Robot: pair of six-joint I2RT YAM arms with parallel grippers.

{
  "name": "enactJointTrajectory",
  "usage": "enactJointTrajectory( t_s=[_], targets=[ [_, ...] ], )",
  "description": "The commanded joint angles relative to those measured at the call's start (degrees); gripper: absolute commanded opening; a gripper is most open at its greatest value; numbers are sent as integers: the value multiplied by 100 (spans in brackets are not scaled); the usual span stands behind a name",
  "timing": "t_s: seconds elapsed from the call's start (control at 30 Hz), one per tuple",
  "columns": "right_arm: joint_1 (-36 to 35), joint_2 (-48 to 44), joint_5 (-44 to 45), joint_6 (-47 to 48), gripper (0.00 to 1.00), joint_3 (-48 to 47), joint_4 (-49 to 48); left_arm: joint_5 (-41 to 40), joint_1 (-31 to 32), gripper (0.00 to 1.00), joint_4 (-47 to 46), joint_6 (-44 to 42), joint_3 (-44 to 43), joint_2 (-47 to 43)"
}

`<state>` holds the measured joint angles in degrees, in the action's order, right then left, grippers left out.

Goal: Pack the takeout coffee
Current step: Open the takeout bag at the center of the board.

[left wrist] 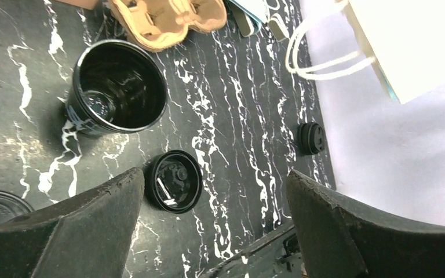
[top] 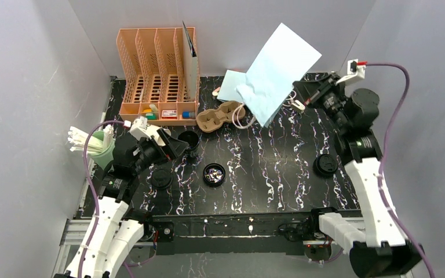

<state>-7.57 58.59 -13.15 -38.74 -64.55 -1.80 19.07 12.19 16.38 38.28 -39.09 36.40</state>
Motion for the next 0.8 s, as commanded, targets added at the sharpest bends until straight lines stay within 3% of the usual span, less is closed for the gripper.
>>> enactJointTrajectory(
  t_s=[0.0,0.13,0.23,0.4,0.53,0.77],
  targets=[
    [-7,-719,-1054,-72,1,121,1436,587,50,89,-493,542,383,-221],
    [-7,-1149,-1288,-264,1,405,2580,624,90,88,-557,668,496,-474],
    [-8,-1351,-1426,-364,1,832,2889,602,156,84,-580,737,636,-580],
    [-7,-1218,-107,-273,1,534,3985,192,563,77,-580,484,723,-432],
    [-7,-725,614,-441,1,51,4743,-764,1474,77,-578,266,602,51],
    [-8,42,461,-876,1,-356,5313,-2529,3741,78,-808,-557,-269,1261]
  ],
)
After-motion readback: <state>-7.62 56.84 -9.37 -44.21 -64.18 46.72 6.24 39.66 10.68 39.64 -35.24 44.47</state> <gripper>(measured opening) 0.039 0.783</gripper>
